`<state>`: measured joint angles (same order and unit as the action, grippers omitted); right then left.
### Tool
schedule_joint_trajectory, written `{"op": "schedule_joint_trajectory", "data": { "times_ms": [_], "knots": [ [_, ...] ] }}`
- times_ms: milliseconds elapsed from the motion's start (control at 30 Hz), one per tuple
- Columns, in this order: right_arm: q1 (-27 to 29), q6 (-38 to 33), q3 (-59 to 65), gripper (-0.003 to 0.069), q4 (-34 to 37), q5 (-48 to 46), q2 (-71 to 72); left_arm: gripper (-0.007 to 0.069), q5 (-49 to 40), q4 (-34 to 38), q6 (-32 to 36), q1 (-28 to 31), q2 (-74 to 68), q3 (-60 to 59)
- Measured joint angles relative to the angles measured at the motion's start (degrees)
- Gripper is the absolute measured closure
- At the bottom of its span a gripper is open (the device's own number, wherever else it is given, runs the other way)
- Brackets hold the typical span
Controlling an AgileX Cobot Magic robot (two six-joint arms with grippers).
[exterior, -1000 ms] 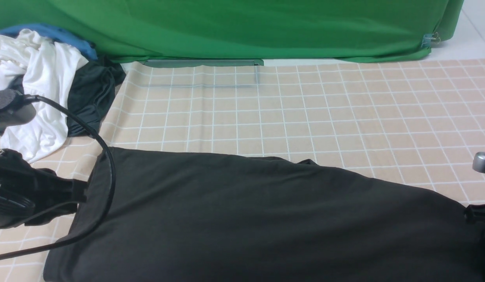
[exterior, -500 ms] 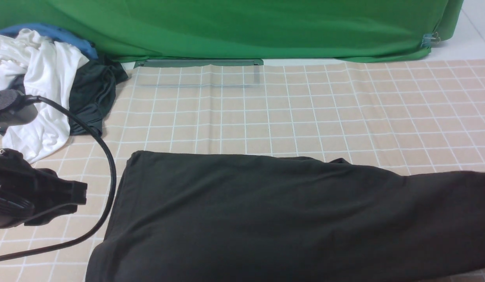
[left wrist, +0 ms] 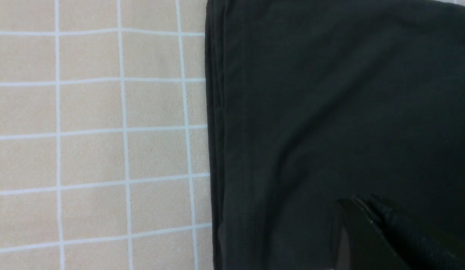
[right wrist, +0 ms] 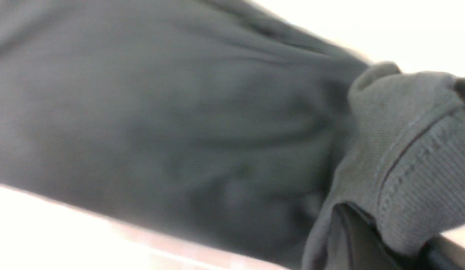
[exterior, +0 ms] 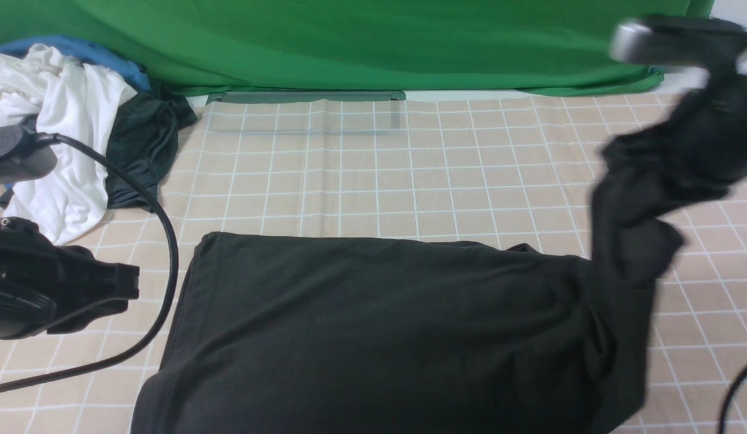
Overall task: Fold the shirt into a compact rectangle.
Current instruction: 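Fold the right end of the dark garment over onto its left end with the right gripper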
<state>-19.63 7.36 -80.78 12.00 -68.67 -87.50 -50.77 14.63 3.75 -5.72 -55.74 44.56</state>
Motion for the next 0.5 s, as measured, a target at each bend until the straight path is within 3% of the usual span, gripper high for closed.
{"op": "schedule_joint_trajectory", "data": {
  "times_ms": [233, 500],
  "knots": [
    [-11.28, 2.12, -12.48, 0.0565, 5.82, 1.51, -9.75, 0.0606, 0.85, 1.75, 0.00, 0.00, 0.00, 0.00],
    [-18.42, 2.97, -23.84, 0.0565, 9.64, 2.77, -21.32, 0.0606, 0.85, 2.02, 0.00, 0.00, 0.00, 0.00]
  ]
}}
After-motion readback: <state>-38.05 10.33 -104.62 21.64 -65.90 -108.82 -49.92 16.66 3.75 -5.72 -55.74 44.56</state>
